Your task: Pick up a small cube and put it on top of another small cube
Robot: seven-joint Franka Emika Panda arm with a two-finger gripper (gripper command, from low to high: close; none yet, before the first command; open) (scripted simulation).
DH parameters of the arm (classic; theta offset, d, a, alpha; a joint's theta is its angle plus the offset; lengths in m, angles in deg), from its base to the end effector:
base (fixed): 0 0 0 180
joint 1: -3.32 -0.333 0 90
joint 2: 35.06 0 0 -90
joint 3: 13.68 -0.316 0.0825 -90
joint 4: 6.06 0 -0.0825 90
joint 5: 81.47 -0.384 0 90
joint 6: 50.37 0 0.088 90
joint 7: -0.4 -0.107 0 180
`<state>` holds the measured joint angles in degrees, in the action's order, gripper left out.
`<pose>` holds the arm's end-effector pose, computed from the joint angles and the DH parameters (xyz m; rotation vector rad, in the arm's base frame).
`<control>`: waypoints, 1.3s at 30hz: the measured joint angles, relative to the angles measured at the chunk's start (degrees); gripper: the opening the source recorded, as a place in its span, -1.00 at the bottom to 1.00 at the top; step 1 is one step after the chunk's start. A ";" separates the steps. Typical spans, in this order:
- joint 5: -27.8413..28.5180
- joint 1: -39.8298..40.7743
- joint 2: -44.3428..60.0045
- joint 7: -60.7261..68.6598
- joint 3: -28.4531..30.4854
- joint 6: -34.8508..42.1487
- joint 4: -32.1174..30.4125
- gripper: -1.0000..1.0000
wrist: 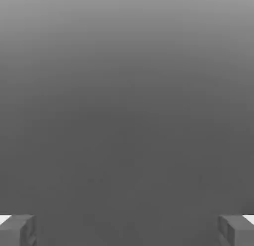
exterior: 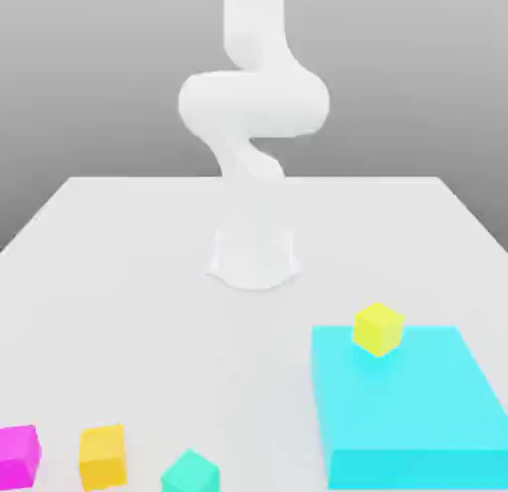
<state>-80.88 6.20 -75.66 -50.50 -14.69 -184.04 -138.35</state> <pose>0.3802 -0.0102 0.6770 -2.4207 1.1942 -0.9551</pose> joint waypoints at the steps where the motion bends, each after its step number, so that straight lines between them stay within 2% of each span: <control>1: 0.37 1.08 2.26 -2.25 -0.31 -0.83 -0.22 0.00; 11: 3.69 10.84 23.25 -23.22 -2.73 -8.28 -2.22 0.00; 18: 5.18 15.02 37.77 -37.19 -1.29 -13.52 -3.62 0.00; 26: 1.06 17.67 54.07 -48.99 0.89 -19.71 -5.31 0.00; 31: -0.65 18.35 64.39 -50.64 0.99 -26.63 -4.15 0.00; 32: -0.64 18.33 66.31 -50.68 1.01 -28.14 -3.77 -1.00; 39: -0.62 18.36 66.71 -50.74 0.99 -28.54 -3.70 -1.00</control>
<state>-81.49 24.57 -8.95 -101.24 -13.70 -212.58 -142.05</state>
